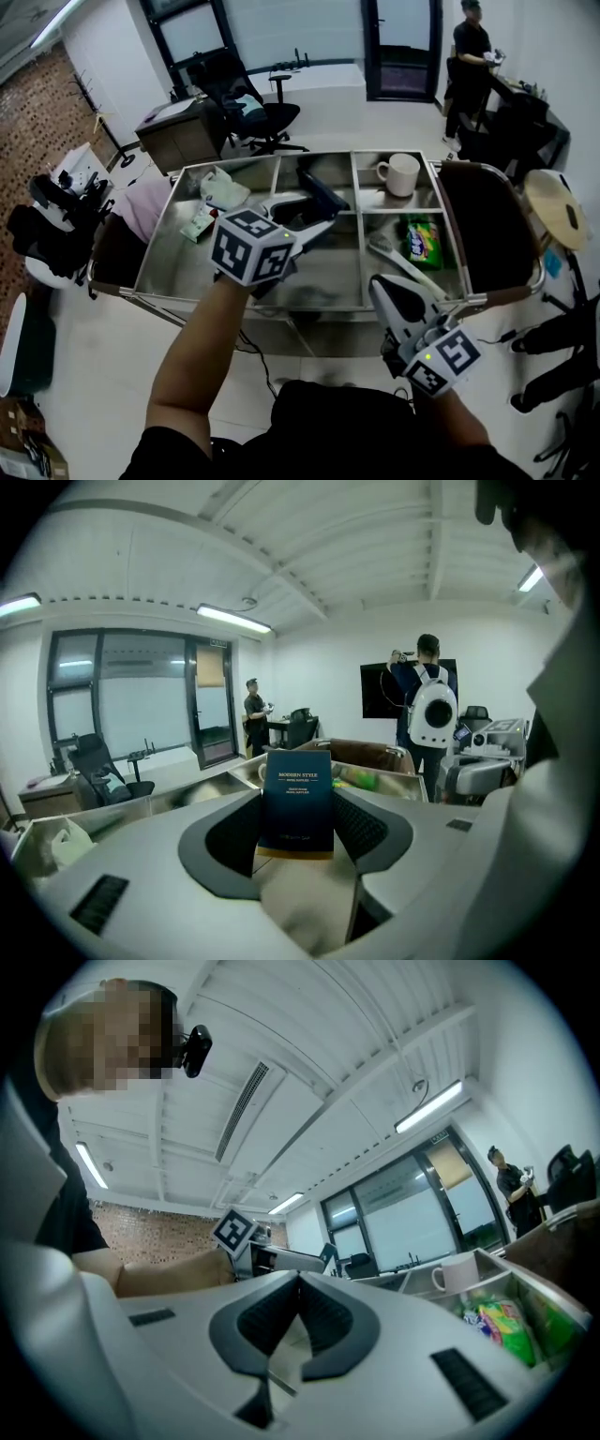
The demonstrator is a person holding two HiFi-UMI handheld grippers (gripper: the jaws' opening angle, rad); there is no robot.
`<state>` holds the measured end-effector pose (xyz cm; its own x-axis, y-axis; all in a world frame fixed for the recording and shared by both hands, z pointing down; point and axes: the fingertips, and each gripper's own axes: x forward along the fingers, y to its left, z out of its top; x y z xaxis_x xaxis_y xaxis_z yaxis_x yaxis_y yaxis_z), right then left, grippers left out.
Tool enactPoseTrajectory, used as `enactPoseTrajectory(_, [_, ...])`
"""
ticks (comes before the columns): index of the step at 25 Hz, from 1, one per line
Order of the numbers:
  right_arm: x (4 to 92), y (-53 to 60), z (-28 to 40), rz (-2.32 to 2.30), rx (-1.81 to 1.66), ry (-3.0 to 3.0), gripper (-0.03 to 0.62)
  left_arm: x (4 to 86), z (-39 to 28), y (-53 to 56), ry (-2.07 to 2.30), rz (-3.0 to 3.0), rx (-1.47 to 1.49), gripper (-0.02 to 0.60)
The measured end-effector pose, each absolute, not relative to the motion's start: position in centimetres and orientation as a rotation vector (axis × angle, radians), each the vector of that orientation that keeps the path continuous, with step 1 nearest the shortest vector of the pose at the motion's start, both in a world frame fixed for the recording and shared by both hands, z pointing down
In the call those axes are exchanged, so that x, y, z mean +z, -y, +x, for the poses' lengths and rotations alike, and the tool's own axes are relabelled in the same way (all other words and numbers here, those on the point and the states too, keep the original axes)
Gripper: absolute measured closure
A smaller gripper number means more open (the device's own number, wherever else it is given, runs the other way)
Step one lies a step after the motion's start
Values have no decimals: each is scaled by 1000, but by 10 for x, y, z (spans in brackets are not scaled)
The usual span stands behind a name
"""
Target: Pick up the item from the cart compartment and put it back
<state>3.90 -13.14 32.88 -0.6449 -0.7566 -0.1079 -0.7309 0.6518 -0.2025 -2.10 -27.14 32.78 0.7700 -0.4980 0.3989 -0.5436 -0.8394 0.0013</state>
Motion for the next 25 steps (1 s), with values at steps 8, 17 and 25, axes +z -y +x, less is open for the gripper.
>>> enactPoseTrajectory(8, [329,135,35,-1212,-202,-2674,579,285,-41,237,905,2883,260,348])
enactPoseTrajectory(17, [329,138,34,-1205,-196,-2682,579,251,-68,191,1022,2865,-152,348])
enactPoseTrajectory(25, [329,137,34,-1188,-183,-2679,577,255,-83,149,1196,2893,-373,349])
